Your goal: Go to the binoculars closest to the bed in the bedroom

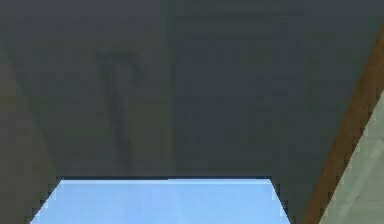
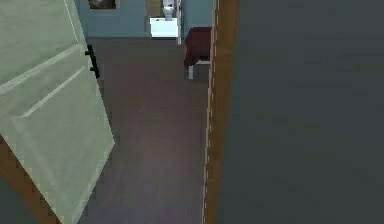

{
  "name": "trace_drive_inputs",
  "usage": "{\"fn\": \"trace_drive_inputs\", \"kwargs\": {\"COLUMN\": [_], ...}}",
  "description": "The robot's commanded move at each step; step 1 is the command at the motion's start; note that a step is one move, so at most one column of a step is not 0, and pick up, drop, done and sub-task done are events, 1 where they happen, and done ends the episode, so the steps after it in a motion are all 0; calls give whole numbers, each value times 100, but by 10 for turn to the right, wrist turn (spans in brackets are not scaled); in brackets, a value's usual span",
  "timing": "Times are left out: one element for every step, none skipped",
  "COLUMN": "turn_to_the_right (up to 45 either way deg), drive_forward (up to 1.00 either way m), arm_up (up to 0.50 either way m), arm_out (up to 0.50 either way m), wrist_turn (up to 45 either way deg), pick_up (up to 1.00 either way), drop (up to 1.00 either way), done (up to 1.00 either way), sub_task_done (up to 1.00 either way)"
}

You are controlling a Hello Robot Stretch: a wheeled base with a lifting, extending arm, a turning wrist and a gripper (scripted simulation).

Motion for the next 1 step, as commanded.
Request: {"fn": "trace_drive_inputs", "kwargs": {"turn_to_the_right": [420], "drive_forward": [0], "arm_up": [0], "arm_out": [0], "wrist_turn": [0], "pick_up": [0], "drop": [0], "done": [0], "sub_task_done": [0]}}
